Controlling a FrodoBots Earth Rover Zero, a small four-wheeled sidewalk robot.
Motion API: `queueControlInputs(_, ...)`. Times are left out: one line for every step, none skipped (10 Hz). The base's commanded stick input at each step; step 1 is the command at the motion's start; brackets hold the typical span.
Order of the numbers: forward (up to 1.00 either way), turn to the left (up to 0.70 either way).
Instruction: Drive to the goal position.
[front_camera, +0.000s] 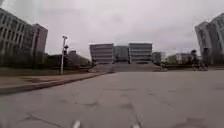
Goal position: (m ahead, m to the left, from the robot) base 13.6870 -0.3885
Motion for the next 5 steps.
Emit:
queueControlInputs(1.00, 0.00)
queueControlInputs(1.00, 0.00)
queueControlInputs(1.00, 0.00)
queueControlInputs(1.00, 0.00)
queueControlInputs(1.00, 0.00)
